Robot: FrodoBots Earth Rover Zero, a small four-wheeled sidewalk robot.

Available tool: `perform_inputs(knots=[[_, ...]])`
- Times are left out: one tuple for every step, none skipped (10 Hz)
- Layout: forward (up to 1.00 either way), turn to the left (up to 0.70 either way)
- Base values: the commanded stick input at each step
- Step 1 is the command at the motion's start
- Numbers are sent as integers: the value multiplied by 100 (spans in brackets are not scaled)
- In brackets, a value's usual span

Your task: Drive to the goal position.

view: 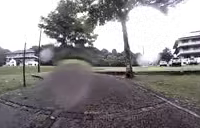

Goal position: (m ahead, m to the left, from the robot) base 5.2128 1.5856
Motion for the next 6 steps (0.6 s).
perform_inputs(knots=[[70, 0], [70, 0], [70, 0], [70, 0], [70, 0], [70, 0]])
